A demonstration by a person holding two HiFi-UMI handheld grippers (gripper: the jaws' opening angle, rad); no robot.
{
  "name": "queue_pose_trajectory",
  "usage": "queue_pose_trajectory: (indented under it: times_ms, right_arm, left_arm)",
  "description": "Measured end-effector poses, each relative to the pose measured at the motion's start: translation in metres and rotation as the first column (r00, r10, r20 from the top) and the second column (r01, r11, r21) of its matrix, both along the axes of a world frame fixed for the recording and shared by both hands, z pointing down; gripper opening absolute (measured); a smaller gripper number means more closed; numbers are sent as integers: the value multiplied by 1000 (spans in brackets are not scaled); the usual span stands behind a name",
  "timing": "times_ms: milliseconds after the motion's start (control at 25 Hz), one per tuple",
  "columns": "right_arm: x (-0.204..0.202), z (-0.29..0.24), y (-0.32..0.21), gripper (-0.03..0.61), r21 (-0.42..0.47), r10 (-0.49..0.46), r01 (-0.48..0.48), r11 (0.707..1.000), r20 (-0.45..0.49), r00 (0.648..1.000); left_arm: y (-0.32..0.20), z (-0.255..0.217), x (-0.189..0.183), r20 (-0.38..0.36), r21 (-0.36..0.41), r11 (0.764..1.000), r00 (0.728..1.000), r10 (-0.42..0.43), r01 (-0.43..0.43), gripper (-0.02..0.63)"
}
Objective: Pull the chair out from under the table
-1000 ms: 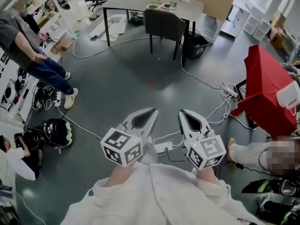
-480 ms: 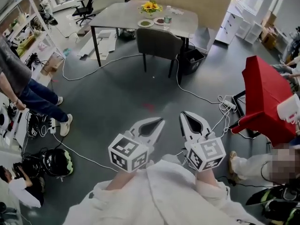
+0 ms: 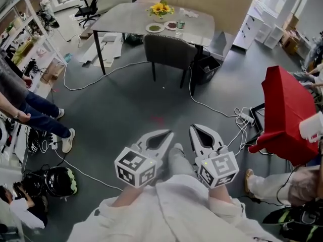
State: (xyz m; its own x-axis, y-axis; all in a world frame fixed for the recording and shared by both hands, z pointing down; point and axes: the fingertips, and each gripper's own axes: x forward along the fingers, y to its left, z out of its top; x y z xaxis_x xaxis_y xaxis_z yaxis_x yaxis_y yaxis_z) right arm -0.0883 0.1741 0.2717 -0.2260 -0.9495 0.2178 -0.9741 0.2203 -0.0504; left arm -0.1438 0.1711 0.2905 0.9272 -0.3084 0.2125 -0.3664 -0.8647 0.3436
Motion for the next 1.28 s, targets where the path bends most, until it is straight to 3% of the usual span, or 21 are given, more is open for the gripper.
queue_pose_trajectory:
  times_ms: [280, 800, 1280]
  right_arm:
    - [63, -8, -81, 3, 25, -10, 10, 1000, -19, 1000]
    - [180, 14, -208, 3, -24, -106, 105, 994, -36, 994]
    - [224, 35, -287, 3, -87, -125, 125, 988, 3, 992]
  left_arm:
    - [-84, -1, 62, 3, 20, 1000, 1000, -3, 3, 15]
    - [-217, 4, 197, -9, 20, 998, 998, -64, 64, 15]
    - [-301, 14, 236, 30, 12, 991, 991, -131, 131, 15]
